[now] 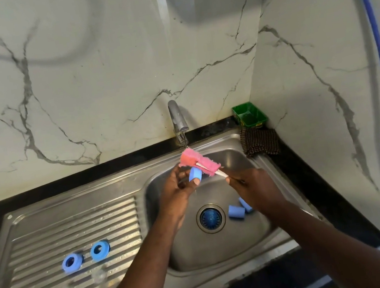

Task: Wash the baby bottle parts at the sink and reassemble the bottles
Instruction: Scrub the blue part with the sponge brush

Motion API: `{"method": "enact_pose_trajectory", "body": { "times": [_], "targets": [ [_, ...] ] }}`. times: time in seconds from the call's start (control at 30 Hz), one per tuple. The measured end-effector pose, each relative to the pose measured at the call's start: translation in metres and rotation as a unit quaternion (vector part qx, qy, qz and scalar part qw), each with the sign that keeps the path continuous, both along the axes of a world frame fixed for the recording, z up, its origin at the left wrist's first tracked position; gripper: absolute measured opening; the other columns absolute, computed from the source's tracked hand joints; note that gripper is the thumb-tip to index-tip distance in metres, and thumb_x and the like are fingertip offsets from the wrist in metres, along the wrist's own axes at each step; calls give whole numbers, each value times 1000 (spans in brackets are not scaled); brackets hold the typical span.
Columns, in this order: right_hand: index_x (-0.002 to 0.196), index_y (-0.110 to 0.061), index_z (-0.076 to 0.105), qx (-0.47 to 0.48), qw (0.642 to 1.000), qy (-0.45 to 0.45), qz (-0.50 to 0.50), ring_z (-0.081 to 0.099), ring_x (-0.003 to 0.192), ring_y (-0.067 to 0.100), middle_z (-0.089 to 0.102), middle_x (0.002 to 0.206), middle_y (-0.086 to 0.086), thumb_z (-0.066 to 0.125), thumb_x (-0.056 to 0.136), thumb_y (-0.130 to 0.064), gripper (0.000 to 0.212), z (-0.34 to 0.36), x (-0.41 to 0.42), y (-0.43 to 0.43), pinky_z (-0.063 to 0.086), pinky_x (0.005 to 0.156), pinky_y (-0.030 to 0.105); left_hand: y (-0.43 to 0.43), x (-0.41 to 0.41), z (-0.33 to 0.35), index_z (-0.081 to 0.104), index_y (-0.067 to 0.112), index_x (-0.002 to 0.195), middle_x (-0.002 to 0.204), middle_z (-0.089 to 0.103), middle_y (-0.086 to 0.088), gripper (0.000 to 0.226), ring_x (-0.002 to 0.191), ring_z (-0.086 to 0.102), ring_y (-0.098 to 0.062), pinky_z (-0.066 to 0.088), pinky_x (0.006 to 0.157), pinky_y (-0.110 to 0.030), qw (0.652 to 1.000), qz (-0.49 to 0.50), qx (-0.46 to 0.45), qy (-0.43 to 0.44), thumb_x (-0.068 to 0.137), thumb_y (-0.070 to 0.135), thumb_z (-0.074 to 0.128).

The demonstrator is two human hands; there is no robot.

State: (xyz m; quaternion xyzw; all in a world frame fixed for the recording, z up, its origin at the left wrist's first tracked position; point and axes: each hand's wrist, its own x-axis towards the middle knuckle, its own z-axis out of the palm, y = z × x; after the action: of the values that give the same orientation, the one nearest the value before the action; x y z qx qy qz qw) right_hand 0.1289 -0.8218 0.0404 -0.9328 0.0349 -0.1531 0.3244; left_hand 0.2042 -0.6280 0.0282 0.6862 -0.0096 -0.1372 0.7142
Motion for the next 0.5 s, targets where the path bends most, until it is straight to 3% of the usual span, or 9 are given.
{"method": "enact_pose_trajectory", "body": {
  "times": [0.07, 0.13, 0.2, 0.27, 0.4, 0.5],
  "targets": [
    [125, -39, 66, 5, 999, -30, 32, 59, 58, 23, 64, 65, 6, 62, 92, -32, 33, -2, -4, 0, 49, 58, 36, 1, 2, 0, 54, 22, 135, 116, 71, 2, 58, 107, 68, -13, 56, 84, -28, 1000, -3, 14, -18, 86, -5, 70],
    [126, -43, 64, 1, 998, -32, 46, 56, 54, 18, 63, 64, 4, 61, 91, -35, 36, -5, -4, -2, 48, 56, 35, 3, 5, 0, 44, 22, 146, 123, 69, -3, 72, 110, 66, -13, 57, 92, -38, 999, 0, 34, -21, 85, -5, 71],
    [124, -39, 67, -4, 999, -23, 22, 54, 54, 20, 58, 60, 5, 65, 93, -28, 33, -6, -1, -4, 47, 55, 36, 2, 4, 0, 22, 25, 157, 129, 66, -7, 91, 113, 65, -17, 53, 100, -45, 1000, 0, 28, 14, 86, -3, 71],
    [125, -39, 66, 8, 1000, -17, 13, 54, 55, 21, 57, 60, 7, 64, 94, -27, 34, -9, 1, -6, 48, 56, 37, 0, 2, 0, 6, 25, 160, 126, 68, -8, 100, 115, 64, -20, 54, 98, -42, 999, -9, 14, 37, 88, -6, 68],
    [128, -60, 47, 40, 998, -10, 43, 66, 67, 24, 71, 78, 10, 53, 91, -46, 39, -12, -1, -9, 53, 63, 38, 1, 1, 0, 8, 28, 160, 133, 62, -11, 95, 119, 63, -22, 57, 87, -34, 998, -34, -12, 42, 91, -12, 59],
    [118, -32, 70, 43, 998, 43, 9, 65, 70, 24, 72, 80, 11, 60, 94, -40, 27, -13, 4, -16, 52, 67, 39, 0, -4, 8, -2, 33, 159, 130, 64, -8, 97, 113, 65, -19, 57, 84, -33, 997, -42, -25, 56, 94, -14, 53]
  ]
}}
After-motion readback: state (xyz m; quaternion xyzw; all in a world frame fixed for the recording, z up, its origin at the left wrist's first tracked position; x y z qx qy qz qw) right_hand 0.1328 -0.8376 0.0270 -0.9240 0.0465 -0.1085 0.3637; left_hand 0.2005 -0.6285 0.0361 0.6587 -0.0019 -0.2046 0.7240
